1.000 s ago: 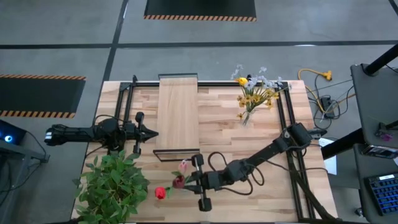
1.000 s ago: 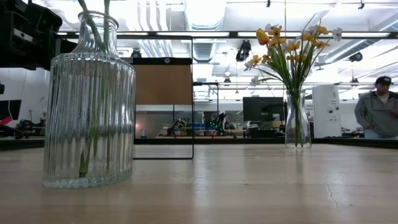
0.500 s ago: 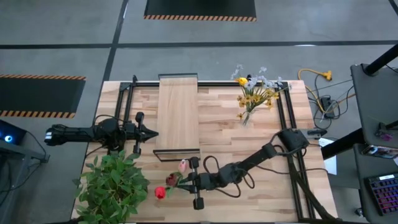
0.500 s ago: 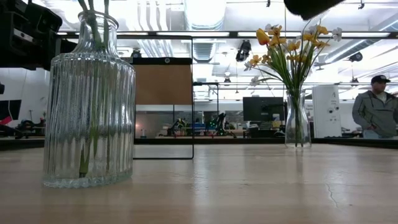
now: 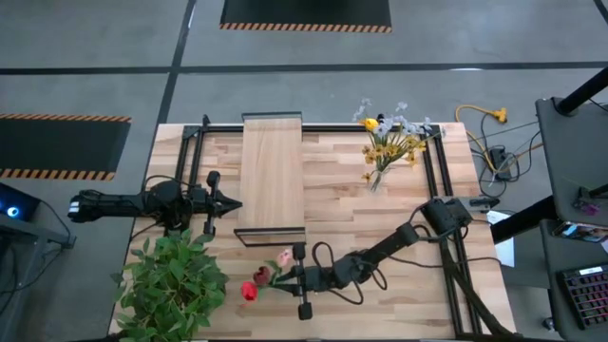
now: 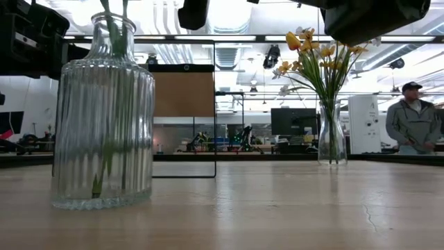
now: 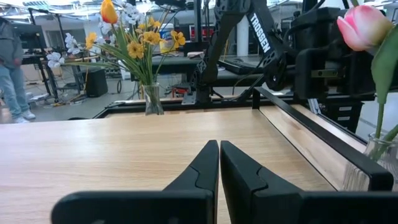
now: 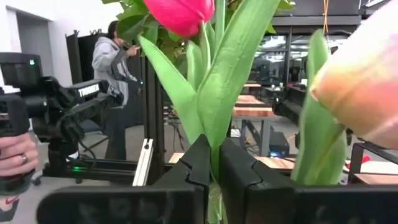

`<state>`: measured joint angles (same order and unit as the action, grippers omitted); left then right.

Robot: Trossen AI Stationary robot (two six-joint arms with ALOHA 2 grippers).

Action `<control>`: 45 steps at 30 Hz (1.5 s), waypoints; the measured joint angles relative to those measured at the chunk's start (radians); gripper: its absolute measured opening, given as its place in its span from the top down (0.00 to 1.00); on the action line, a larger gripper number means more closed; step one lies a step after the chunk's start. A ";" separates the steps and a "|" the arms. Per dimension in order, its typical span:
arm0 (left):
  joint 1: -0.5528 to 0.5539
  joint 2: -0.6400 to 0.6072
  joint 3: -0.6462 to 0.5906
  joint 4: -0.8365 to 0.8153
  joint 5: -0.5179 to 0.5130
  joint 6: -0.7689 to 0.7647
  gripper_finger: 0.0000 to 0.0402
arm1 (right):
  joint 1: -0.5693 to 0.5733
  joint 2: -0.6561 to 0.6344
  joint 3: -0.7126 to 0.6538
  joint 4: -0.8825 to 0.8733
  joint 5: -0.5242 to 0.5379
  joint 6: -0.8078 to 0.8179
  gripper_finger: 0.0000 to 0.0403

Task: Pick and place flowers into a vace then onto a shelf
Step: Put the dark red flower into the bottom transparent vase, then put the bottom transparent vase on the shelf

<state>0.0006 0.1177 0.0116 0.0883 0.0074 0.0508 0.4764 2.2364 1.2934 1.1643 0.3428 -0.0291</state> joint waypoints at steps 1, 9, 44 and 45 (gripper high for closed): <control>0.000 0.000 0.000 0.000 0.000 0.000 1.00 | 0.002 0.000 0.000 0.000 0.000 0.001 0.96; 0.000 0.000 0.000 0.001 0.000 0.000 1.00 | 0.008 0.000 0.001 -0.044 -0.003 -0.037 0.78; 0.000 0.000 0.000 0.001 0.000 0.000 1.00 | 0.062 -0.129 -0.040 -0.720 0.236 0.317 0.38; 0.000 0.000 0.000 0.001 0.000 0.000 1.00 | 0.055 -0.117 -0.040 -0.713 0.232 0.320 0.38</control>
<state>0.0006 0.1177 0.0116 0.0890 0.0074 0.0508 0.5316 2.1199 1.2538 0.4512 0.5752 0.2907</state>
